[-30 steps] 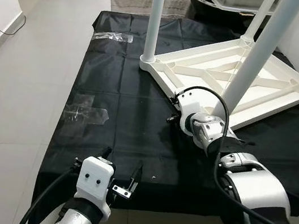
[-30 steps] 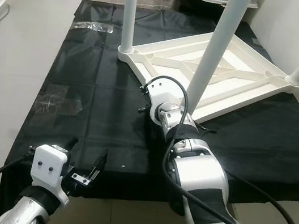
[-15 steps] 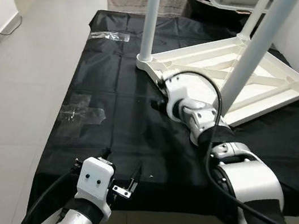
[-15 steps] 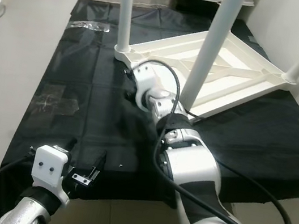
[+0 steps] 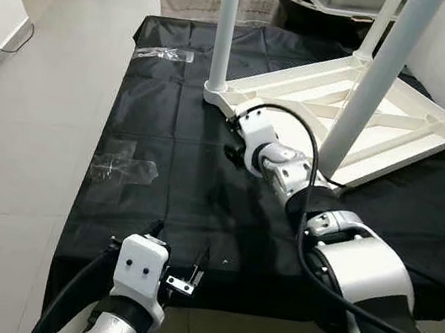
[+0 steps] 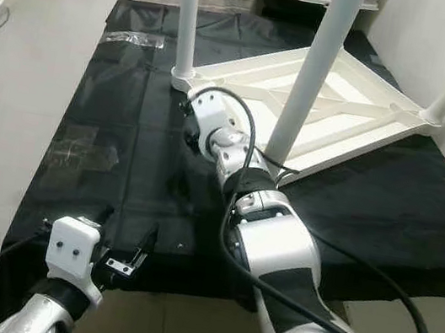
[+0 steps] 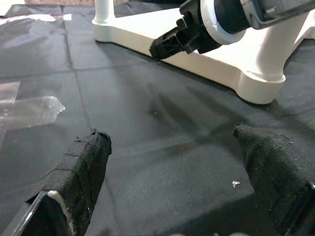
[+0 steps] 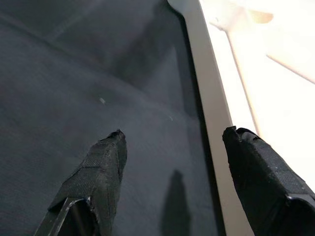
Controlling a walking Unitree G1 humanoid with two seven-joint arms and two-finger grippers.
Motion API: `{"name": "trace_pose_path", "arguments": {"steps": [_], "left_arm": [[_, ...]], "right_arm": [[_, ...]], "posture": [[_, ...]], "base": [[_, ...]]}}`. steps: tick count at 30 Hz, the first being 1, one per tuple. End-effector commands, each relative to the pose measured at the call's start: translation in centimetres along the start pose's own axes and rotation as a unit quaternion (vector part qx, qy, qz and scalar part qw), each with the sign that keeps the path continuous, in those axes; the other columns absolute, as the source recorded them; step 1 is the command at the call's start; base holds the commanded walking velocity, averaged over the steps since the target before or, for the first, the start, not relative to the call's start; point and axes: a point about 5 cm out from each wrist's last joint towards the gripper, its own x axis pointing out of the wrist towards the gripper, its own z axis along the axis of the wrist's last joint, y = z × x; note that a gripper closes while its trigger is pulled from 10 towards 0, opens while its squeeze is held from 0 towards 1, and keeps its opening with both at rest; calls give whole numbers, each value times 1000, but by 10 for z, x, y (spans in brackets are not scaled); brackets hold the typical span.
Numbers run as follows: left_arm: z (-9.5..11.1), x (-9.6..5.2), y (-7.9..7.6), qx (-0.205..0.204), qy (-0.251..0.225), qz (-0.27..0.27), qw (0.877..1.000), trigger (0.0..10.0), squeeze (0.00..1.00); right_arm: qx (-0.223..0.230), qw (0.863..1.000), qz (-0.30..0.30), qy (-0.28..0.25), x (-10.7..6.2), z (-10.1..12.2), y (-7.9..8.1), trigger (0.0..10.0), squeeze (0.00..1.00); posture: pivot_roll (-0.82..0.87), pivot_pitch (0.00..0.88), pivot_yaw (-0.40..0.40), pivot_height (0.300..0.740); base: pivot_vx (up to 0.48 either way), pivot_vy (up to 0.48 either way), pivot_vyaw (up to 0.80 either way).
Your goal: Building children table
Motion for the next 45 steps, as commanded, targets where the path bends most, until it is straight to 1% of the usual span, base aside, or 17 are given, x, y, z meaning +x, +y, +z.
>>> {"name": "trace_pose_path", "arguments": {"steps": [1,6,9,16,17,18,19,20,21,22,24,27,35,36,38,40,45], "left_arm": [[9,-6,-19,-24,-7,-17,1000,10000,0],[12,-9,-23,-30,-8,-17,999,10000,0],[14,-15,-26,-42,-5,-10,999,10000,0],[14,-19,-28,-47,0,-5,999,10000,0],[14,-20,-28,-48,2,-4,999,10000,0],[14,-20,-28,-48,2,-4,999,10000,0],[14,-20,-28,-48,4,-3,999,10000,0],[14,-20,-28,-48,4,-3,999,10000,0],[13,-20,-28,-48,6,-3,999,10000,0],[13,-20,-28,-48,6,-3,999,10000,0],[13,-20,-27,-47,9,-3,999,10000,0],[13,-19,-27,-46,10,-4,999,10000,0],[13,-19,-27,-45,10,-3,999,10000,0],[13,-19,-27,-45,10,-3,999,10000,0],[13,-18,-26,-45,9,-3,999,10000,0],[13,-18,-26,-45,9,-3,999,10000,0],[13,-18,-26,-46,10,-1,999,10000,0]], "right_arm": [[-3,1000,-4,30,2,-15,6,10000,0],[2,999,-15,34,2,-17,5,10000,0],[42,997,-56,20,1,-12,-4,10000,0],[57,995,-80,12,0,-7,-11,10000,0],[81,993,-82,3,-1,-3,-12,10000,0],[81,993,-82,3,-1,-3,-12,10000,0],[87,993,-77,-20,-2,6,-13,10000,0],[87,993,-77,-20,-2,6,-13,10000,0],[115,990,-70,-45,-3,17,-14,10000,0],[115,990,-70,-45,-3,17,-14,10000,0],[151,984,-59,-79,-6,32,-14,10000,0],[178,976,-80,-99,-9,39,-23,10000,0],[180,975,-89,-100,-9,39,-25,10000,0],[140,984,-95,-61,-6,25,-23,10000,0],[92,991,-96,-3,-3,3,-18,10000,0],[80,993,-86,15,-2,-3,-15,10000,0],[64,995,-67,29,-1,-7,-11,10000,0]], "posture": [[62,200,-58,740],[68,217,-64,740],[72,242,-68,740],[69,260,-64,740],[75,263,-64,740],[75,263,-64,740],[75,263,-64,740],[75,263,-64,740],[75,262,-61,740],[75,262,-61,740],[74,257,-56,740],[75,255,-57,740],[75,253,-56,740],[71,251,-57,740],[71,251,-57,740],[67,252,-60,740],[65,254,-63,740]], "base": [[0,0,0],[0,0,0],[0,0,0],[0,0,0],[0,0,0],[0,0,0],[0,0,0],[0,0,0],[0,0,0],[0,0,0],[0,0,0],[0,0,0],[0,0,0],[0,0,0],[0,0,0],[0,0,0],[0,0,0]]}}
